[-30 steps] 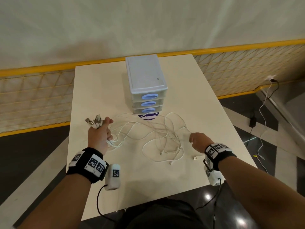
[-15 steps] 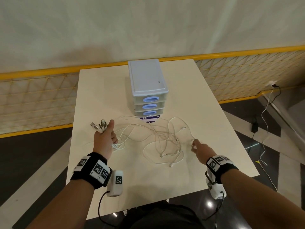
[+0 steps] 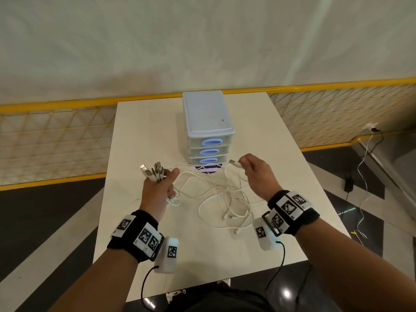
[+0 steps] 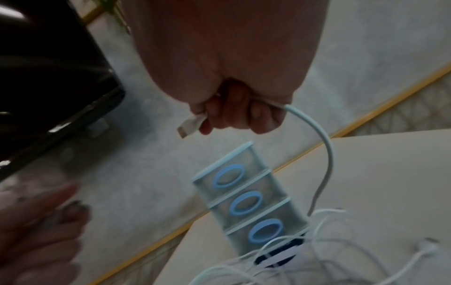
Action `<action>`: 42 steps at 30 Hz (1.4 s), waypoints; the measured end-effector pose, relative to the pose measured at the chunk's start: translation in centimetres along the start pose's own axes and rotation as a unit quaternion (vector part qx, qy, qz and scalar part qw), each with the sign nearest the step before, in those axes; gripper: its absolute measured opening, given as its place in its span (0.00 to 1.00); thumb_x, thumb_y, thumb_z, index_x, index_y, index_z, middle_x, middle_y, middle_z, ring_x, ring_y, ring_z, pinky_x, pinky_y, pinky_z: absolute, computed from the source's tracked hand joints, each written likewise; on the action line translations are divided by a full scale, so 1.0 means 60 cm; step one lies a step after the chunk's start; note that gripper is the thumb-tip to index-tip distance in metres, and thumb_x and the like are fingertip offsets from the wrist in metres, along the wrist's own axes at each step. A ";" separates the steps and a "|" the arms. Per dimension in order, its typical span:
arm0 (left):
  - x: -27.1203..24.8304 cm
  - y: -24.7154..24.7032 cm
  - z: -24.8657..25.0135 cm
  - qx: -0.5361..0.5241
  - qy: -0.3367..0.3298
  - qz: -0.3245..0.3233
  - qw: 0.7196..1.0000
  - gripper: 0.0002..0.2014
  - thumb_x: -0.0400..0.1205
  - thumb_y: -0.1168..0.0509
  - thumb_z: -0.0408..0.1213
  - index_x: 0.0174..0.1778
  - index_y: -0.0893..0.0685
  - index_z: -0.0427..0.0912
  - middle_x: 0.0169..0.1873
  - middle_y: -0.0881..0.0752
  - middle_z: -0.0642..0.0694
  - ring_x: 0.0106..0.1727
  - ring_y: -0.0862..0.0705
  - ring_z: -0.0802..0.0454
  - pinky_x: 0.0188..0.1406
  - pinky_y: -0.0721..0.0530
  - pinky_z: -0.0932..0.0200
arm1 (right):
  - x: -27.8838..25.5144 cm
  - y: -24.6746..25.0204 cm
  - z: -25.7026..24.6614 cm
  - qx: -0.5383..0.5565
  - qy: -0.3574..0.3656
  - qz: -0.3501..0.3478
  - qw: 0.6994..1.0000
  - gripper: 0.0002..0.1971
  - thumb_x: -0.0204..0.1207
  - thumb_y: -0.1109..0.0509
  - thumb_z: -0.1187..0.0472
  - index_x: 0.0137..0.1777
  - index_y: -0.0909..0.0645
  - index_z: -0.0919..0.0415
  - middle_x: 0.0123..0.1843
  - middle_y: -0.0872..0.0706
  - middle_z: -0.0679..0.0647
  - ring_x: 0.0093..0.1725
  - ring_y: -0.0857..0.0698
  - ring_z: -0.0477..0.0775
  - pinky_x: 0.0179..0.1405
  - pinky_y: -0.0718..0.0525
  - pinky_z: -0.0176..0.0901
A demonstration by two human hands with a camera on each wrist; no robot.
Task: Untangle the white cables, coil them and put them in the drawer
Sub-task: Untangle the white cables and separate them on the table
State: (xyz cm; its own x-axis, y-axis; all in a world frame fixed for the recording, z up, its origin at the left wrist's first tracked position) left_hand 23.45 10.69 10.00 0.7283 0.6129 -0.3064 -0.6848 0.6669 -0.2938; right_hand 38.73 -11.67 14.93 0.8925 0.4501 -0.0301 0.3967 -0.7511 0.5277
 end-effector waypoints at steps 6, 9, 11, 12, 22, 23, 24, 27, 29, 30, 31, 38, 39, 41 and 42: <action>-0.013 -0.028 -0.002 -0.021 0.012 -0.038 0.999 0.09 0.71 0.28 0.37 0.34 0.23 0.43 0.15 0.36 0.55 0.17 0.39 0.57 0.19 0.34 0.64 | -0.026 -0.098 -0.067 0.056 0.032 -0.077 0.995 0.14 0.84 0.45 0.58 0.40 0.22 0.53 0.27 0.27 0.44 0.27 0.29 0.42 0.35 0.29 0.39; -0.014 -0.034 -0.003 -0.008 0.004 -0.045 0.999 0.10 0.71 0.27 0.40 0.41 0.19 0.40 0.15 0.35 0.56 0.18 0.38 0.57 0.20 0.32 0.64 | -0.051 -0.151 -0.105 -0.006 0.095 -0.132 0.987 0.11 0.84 0.42 0.58 0.46 0.21 0.60 0.26 0.26 0.45 0.26 0.28 0.43 0.32 0.31 0.34; -0.014 -0.034 -0.007 -0.005 0.008 -0.043 0.999 0.10 0.71 0.25 0.40 0.40 0.19 0.40 0.16 0.33 0.55 0.18 0.36 0.57 0.20 0.31 0.62 | -0.058 -0.173 -0.114 -0.037 0.112 -0.140 0.983 0.11 0.83 0.41 0.59 0.41 0.23 0.63 0.31 0.21 0.51 0.31 0.26 0.47 0.35 0.31 0.38; -0.013 -0.033 -0.008 -0.005 0.013 -0.043 0.999 0.10 0.71 0.25 0.40 0.37 0.19 0.41 0.16 0.33 0.54 0.18 0.35 0.57 0.21 0.31 0.62 | -0.059 -0.181 -0.114 -0.036 0.106 -0.146 0.983 0.11 0.82 0.41 0.60 0.39 0.25 0.63 0.32 0.20 0.55 0.33 0.25 0.52 0.36 0.31 0.40; -0.019 -0.047 -0.002 0.022 0.006 -0.045 0.999 0.13 0.78 0.30 0.43 0.28 0.22 0.44 0.17 0.28 0.50 0.19 0.32 0.55 0.22 0.30 0.60 | -0.050 -0.198 -0.101 -0.027 0.111 -0.164 0.980 0.11 0.81 0.38 0.59 0.40 0.21 0.63 0.28 0.22 0.40 0.29 0.23 0.43 0.33 0.29 0.28; -0.019 -0.050 0.000 0.026 0.005 -0.048 0.998 0.15 0.77 0.31 0.45 0.27 0.25 0.45 0.17 0.30 0.51 0.19 0.32 0.54 0.22 0.31 0.60 | -0.051 -0.200 -0.101 -0.032 0.108 -0.170 0.979 0.12 0.81 0.38 0.58 0.40 0.21 0.64 0.30 0.18 0.42 0.30 0.22 0.40 0.34 0.28 0.27; -0.020 -0.054 0.004 0.036 0.002 -0.048 0.998 0.17 0.78 0.32 0.45 0.26 0.28 0.45 0.17 0.32 0.50 0.20 0.33 0.54 0.22 0.31 0.61 | -0.052 -0.203 -0.101 -0.046 0.108 -0.179 0.977 0.14 0.82 0.39 0.56 0.41 0.20 0.66 0.34 0.14 0.46 0.31 0.20 0.39 0.36 0.26 0.28; -0.016 -0.055 0.009 0.059 0.004 -0.021 0.998 0.19 0.81 0.34 0.43 0.26 0.28 0.41 0.21 0.28 0.46 0.21 0.30 0.52 0.24 0.30 0.60 | -0.056 -0.212 -0.098 -0.100 0.122 -0.206 0.966 0.18 0.85 0.45 0.54 0.47 0.19 0.67 0.45 0.11 0.58 0.43 0.14 0.56 0.46 0.19 0.45; -0.011 -0.053 0.007 0.035 0.028 -0.003 0.999 0.18 0.80 0.32 0.44 0.25 0.24 0.41 0.25 0.20 0.44 0.23 0.25 0.49 0.25 0.28 0.57 | -0.062 -0.217 -0.101 -0.111 0.145 -0.220 0.958 0.17 0.85 0.47 0.55 0.50 0.20 0.67 0.47 0.11 0.61 0.44 0.15 0.62 0.47 0.20 0.51; -0.008 -0.051 0.006 0.014 0.046 0.003 0.999 0.18 0.80 0.32 0.43 0.25 0.24 0.43 0.26 0.18 0.44 0.25 0.23 0.48 0.25 0.28 0.57 | -0.064 -0.220 -0.103 -0.114 0.158 -0.226 0.954 0.16 0.85 0.47 0.56 0.52 0.21 0.66 0.48 0.12 0.62 0.44 0.15 0.63 0.46 0.20 0.52; -0.007 -0.050 0.005 -0.011 0.066 0.006 0.998 0.17 0.80 0.33 0.42 0.26 0.25 0.43 0.23 0.18 0.45 0.25 0.21 0.48 0.25 0.28 0.57 | -0.065 -0.223 -0.106 -0.118 0.167 -0.230 0.951 0.15 0.85 0.47 0.56 0.53 0.22 0.65 0.49 0.12 0.62 0.44 0.15 0.64 0.46 0.19 0.52; 0.002 -0.031 0.041 -0.143 0.063 0.055 0.986 0.20 0.82 0.35 0.33 0.25 0.33 0.47 0.15 0.39 0.53 0.16 0.40 0.57 0.20 0.37 0.62 | -0.039 -0.225 -0.091 -0.170 0.149 -0.244 0.943 0.16 0.84 0.45 0.52 0.47 0.23 0.63 0.44 0.13 0.60 0.42 0.17 0.62 0.45 0.21 0.51; 0.004 -0.023 0.055 -0.149 0.055 0.057 0.986 0.20 0.82 0.36 0.33 0.24 0.33 0.48 0.14 0.39 0.54 0.15 0.41 0.57 0.19 0.38 0.63 | -0.034 -0.217 -0.082 -0.171 0.134 -0.245 0.945 0.15 0.84 0.44 0.53 0.47 0.22 0.63 0.41 0.13 0.58 0.41 0.18 0.61 0.44 0.24 0.48; 0.013 0.000 0.087 -0.149 0.033 0.063 0.986 0.21 0.82 0.37 0.33 0.24 0.32 0.50 0.14 0.37 0.54 0.15 0.41 0.57 0.18 0.40 0.64 | -0.023 -0.193 -0.055 -0.177 0.095 -0.239 0.950 0.15 0.84 0.45 0.53 0.46 0.22 0.62 0.37 0.18 0.50 0.39 0.22 0.57 0.42 0.28 0.44; 0.019 0.018 0.104 -0.142 0.020 0.067 0.987 0.21 0.82 0.37 0.34 0.24 0.33 0.50 0.14 0.37 0.53 0.15 0.41 0.57 0.18 0.40 0.63 | -0.017 -0.179 -0.035 -0.184 0.077 -0.234 0.952 0.15 0.84 0.45 0.53 0.46 0.22 0.61 0.37 0.19 0.49 0.38 0.22 0.56 0.42 0.29 0.43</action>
State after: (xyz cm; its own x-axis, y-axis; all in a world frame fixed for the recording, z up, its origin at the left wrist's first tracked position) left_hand 23.71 14.74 14.99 0.6328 0.6671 -0.3931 -0.7583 0.4314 -0.4888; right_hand 33.11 -3.08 11.08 0.5839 0.7801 -0.2247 0.6150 -0.2444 0.7497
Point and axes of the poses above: each hand's wrist, its own x-axis towards the middle knuckle, its own y-axis out of the back of the hand, z = x × y, the point moved 8 cm from there along x, towards the middle knuckle
